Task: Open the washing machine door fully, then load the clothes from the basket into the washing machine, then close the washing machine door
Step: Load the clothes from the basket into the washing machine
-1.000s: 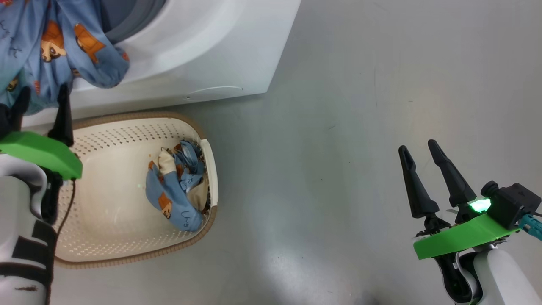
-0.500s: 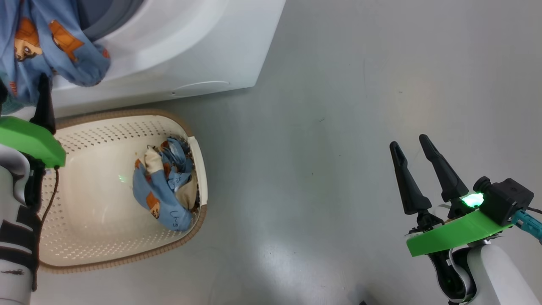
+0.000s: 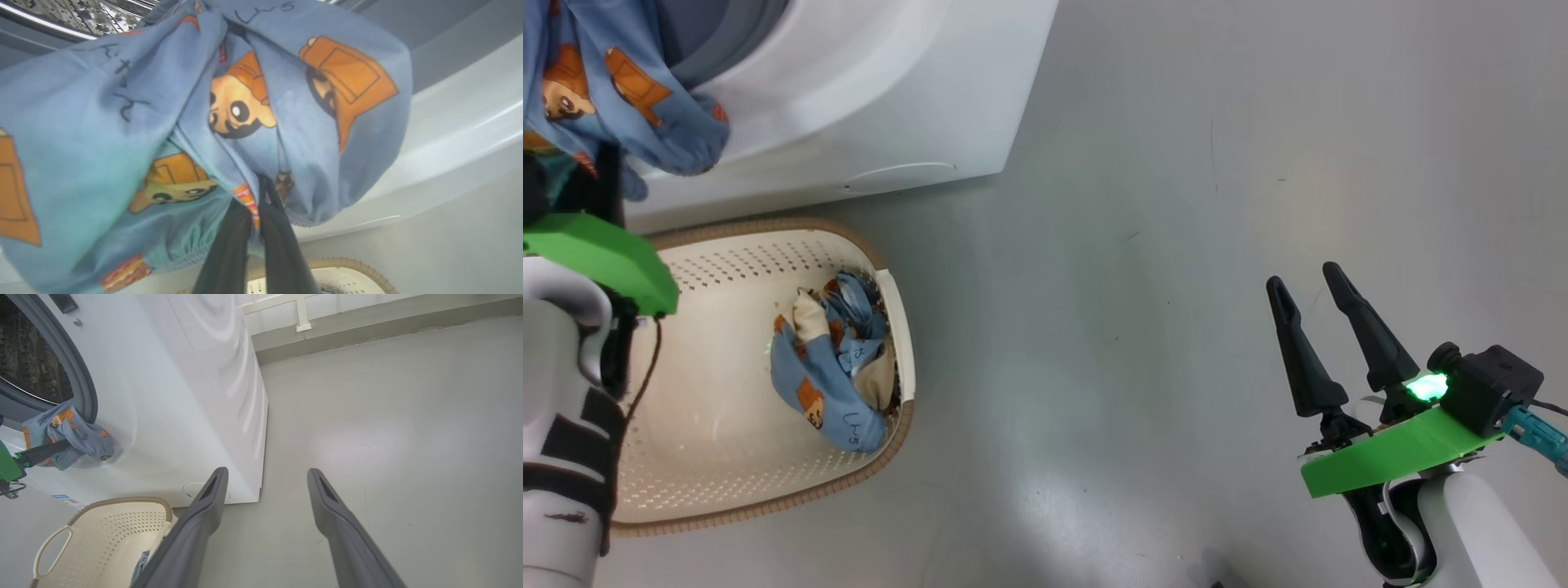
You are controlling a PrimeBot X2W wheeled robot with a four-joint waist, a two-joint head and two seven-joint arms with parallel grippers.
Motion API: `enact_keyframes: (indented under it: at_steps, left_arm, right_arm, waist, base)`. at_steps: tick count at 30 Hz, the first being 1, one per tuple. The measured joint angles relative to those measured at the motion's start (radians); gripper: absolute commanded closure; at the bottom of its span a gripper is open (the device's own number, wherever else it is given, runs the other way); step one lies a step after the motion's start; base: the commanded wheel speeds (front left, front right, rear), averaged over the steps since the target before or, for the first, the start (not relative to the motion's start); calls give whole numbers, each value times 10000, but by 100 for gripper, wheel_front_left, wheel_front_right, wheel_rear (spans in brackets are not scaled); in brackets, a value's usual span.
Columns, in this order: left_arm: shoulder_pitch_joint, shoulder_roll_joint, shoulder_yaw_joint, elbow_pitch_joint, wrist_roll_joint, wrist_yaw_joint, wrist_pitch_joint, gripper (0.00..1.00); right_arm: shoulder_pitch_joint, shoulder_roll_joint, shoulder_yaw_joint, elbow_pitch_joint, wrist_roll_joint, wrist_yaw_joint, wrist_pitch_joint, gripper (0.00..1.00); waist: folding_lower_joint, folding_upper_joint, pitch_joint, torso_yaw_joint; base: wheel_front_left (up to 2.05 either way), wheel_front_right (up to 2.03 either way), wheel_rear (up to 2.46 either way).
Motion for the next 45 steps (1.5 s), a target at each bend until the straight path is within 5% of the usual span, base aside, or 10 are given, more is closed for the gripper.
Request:
enact_keyframes:
  at_steps: [13, 24, 35, 45]
  left_arm:
    - [65, 299, -2692, -2050, -3981, 0, 12, 100]
    - [71, 966, -2880, -3595, -6982, 0, 10, 100]
    - [-174, 1089, -2462, -3515, -7572, 0, 10, 100]
    - [-791, 1101, -2242, -2466, -6608, 0, 6, 100]
  right_arm:
    - [2, 10, 6, 15, 0, 0, 0, 0]
    - [9, 2, 6, 15, 0, 0, 0, 0]
    - [13, -6, 25, 13, 0, 0, 0, 0]
    - [15, 6, 50, 13, 0, 0, 0, 0]
  waist:
    - [0, 0, -145, 89]
    - [0, 0, -279, 103]
    - [0, 0, -354, 41]
    - [0, 0, -348, -10]
  base:
    - [0, 0, 0]
    - [0, 0, 0]
    - [0, 0, 0]
    - [0, 0, 0]
